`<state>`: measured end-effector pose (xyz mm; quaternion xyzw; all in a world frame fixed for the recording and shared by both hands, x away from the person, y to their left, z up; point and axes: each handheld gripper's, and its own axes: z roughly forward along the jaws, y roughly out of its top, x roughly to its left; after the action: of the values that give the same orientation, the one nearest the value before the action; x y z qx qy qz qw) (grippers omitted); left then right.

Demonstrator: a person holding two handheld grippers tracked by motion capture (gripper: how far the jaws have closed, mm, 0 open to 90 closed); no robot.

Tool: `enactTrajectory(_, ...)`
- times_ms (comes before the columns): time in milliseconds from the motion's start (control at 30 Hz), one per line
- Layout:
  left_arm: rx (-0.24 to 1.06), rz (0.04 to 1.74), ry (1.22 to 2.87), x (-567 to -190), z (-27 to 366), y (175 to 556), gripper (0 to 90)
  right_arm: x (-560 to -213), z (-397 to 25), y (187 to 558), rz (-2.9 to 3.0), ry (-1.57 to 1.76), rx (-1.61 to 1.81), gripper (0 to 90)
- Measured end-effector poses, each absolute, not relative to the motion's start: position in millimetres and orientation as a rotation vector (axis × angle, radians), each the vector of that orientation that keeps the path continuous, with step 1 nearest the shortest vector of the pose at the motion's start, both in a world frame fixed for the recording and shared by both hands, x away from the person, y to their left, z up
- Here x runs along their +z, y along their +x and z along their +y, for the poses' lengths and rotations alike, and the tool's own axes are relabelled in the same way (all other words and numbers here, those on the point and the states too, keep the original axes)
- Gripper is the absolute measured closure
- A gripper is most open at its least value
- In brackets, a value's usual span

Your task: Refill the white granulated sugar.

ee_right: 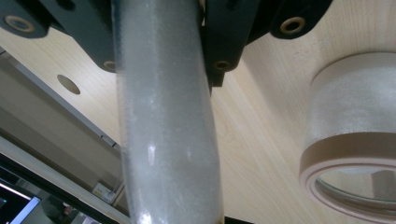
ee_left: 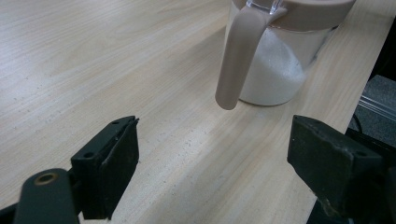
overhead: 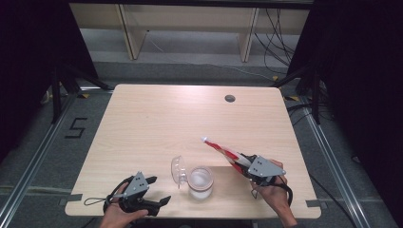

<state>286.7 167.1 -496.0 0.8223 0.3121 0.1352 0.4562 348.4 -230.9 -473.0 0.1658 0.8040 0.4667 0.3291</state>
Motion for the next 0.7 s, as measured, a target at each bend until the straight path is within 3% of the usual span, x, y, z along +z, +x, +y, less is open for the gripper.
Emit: enactTrajectory(700, 0.336, 0.751, 2.018, -495.1, 166.9, 286.7, 16.4, -482.6, -252.9, 352.6, 2.041, 0.692, 1.386, 77.5)
